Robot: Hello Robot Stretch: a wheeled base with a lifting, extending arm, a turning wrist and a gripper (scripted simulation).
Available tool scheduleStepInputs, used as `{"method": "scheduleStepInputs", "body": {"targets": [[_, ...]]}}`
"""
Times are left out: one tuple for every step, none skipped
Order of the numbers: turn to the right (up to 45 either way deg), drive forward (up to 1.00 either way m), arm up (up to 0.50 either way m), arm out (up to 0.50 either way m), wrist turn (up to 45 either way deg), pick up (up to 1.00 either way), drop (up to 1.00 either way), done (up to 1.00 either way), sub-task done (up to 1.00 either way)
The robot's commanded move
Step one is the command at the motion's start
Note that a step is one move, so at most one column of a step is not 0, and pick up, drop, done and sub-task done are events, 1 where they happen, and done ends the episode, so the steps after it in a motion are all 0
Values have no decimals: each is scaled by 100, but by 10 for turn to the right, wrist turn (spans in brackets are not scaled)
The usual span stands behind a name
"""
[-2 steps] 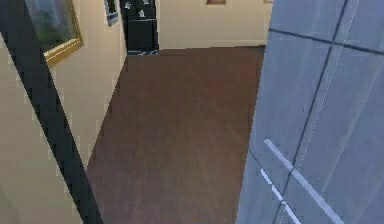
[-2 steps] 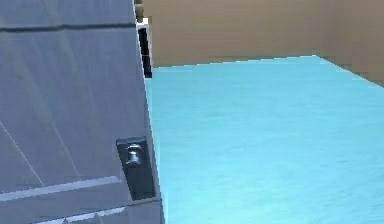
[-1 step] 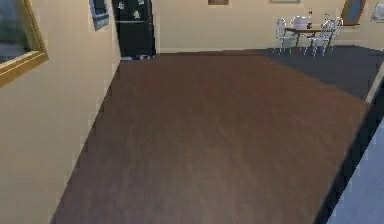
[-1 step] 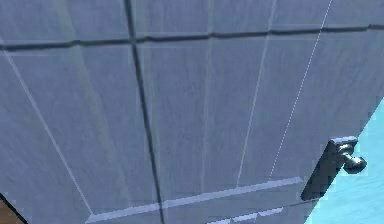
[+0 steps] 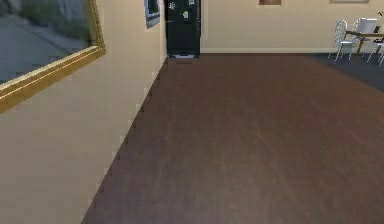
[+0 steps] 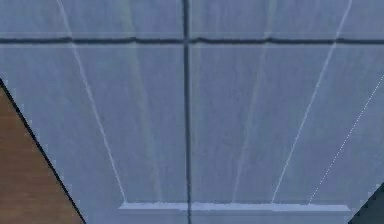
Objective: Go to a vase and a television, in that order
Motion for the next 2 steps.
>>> {"method": "scheduleStepInputs", "body": {"targets": [[0,100,0,0,0,0,0,0,0],[0,100,0,0,0,0,0,0,0]]}}
